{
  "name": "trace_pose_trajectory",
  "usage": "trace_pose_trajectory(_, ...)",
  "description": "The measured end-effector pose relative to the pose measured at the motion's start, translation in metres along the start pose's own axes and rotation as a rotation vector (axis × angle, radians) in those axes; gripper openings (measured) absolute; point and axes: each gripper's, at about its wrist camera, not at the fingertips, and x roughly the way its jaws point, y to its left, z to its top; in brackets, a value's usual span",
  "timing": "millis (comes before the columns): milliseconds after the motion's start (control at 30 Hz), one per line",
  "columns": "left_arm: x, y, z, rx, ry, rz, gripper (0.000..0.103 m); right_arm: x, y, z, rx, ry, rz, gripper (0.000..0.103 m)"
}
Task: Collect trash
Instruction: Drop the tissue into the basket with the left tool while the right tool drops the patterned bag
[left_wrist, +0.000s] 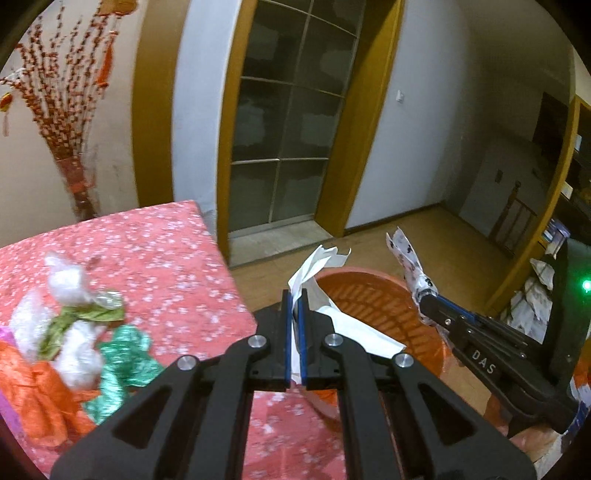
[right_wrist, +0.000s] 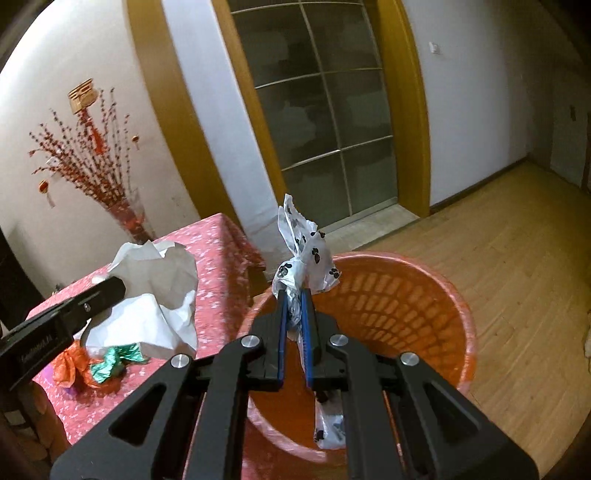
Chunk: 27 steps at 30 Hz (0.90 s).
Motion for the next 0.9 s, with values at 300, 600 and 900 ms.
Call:
trace_pose_trajectory(300, 0.031, -0.025, -0.007, 0.013, 0.049, -0.043, 0.005, 0.007, -0.021, 0.003, 0.049, 0.003, -0.025, 0.007)
trace_pose_trajectory(600, 0.061, -0.032, -0.020, 0.013, 0.112, -0.043, 0.029, 0.022, -0.036, -0.001, 0.090, 0.028, -0.042, 0.019)
trace_pose_trajectory(900, 0.060, -0.014, -0.028, -0.013, 0.117, -0.002, 0.053, 0.022, -0.039, -0.007, 0.106, 0.034, -0.060, 0.043)
